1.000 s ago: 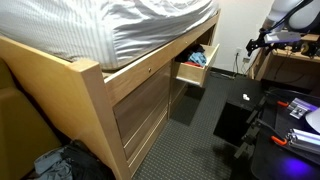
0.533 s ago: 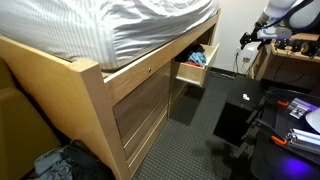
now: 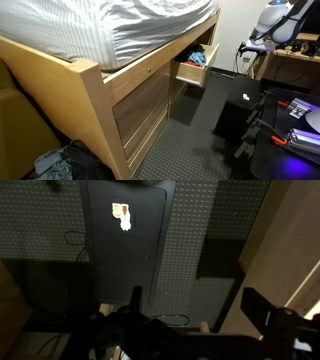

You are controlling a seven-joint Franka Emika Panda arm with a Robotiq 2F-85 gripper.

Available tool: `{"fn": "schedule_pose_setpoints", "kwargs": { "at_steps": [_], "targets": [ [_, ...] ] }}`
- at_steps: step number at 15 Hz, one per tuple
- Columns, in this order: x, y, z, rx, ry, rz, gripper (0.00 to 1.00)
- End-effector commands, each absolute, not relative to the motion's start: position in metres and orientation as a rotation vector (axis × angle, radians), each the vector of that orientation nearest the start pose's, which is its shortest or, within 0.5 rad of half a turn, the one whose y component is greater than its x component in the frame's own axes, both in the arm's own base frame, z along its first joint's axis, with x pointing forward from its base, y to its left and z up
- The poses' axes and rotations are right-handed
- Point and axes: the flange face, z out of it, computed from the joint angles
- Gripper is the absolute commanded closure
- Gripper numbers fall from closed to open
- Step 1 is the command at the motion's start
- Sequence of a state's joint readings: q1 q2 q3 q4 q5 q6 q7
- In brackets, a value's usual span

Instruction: Close the top right drawer fully

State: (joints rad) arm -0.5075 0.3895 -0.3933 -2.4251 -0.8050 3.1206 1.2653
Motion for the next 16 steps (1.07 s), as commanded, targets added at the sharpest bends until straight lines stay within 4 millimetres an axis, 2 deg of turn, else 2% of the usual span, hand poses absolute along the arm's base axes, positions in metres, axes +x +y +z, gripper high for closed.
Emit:
{"fn": "schedule_pose_setpoints", "kwargs": {
  "at_steps": [1,4,5,6,8,10,11,13,14,16],
  "targets": [
    [0.346,-0.352,0.169,-2.634,2.033,-0.483,0.0],
    [0.349,-0.353,0.168,-2.634,2.027,-0.493,0.0],
    [0.359,-0.348,0.163,-2.658,2.004,-0.48,0.0],
    [0.365,-0.346,0.149,-2.669,1.991,-0.427,0.0],
    [0.39,-0.35,0.096,-2.654,2.098,-0.265,0.0],
    [0.402,-0.348,0.064,-2.621,2.128,-0.113,0.0],
    [0.413,-0.354,0.048,-2.607,2.155,-0.087,0.0],
    [0.424,-0.361,0.034,-2.574,2.194,-0.031,0.0],
    [0.41,-0.35,0.048,-2.563,2.182,-0.083,0.0],
    [0.421,-0.355,0.031,-2.563,2.192,-0.057,0.0]
  ]
}}
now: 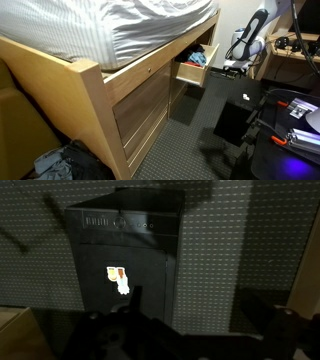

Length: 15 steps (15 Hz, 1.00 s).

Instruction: Close the top right drawer fully

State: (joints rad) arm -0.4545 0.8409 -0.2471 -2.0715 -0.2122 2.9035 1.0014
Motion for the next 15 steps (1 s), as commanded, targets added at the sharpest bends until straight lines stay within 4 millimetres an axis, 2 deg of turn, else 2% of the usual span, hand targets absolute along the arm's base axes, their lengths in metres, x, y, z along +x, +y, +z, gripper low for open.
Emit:
{"fn": "schedule_pose_setpoints", "kwargs": {
  "at_steps": [1,3,5,8,9,15],
  "targets": [
    [0.424,-0.356,0.028,-2.567,2.192,-0.057,0.0],
    [0.428,-0.355,0.028,-2.529,2.21,-0.117,0.0],
    [0.441,-0.359,0.022,-2.447,2.229,-0.19,0.0],
    [0.462,-0.356,0.01,-2.342,2.235,-0.203,0.0],
    [0.453,-0.352,0.02,-2.377,2.254,-0.174,0.0],
    [0.456,-0.351,0.017,-2.368,2.264,-0.183,0.0]
  ]
}}
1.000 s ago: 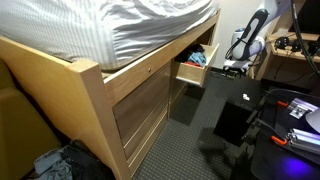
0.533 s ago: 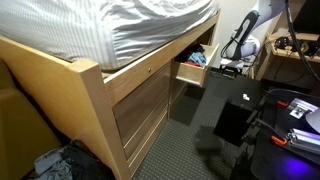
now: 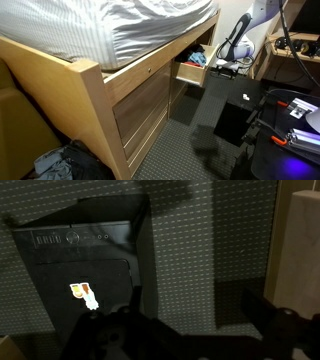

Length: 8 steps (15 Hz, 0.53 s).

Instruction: Close the top right drawer fully

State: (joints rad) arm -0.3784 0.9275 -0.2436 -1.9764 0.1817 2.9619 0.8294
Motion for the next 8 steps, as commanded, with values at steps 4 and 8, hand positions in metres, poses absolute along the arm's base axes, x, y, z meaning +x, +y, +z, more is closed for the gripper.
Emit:
{"fn": "schedule_pose_setpoints", "kwargs": {
  "at_steps": [4,8],
  "targets": [
    [0.459,-0.353,0.017,-2.331,2.275,-0.231,0.0],
    [0.549,-0.324,0.028,-2.329,2.063,-0.463,0.0]
  ]
}}
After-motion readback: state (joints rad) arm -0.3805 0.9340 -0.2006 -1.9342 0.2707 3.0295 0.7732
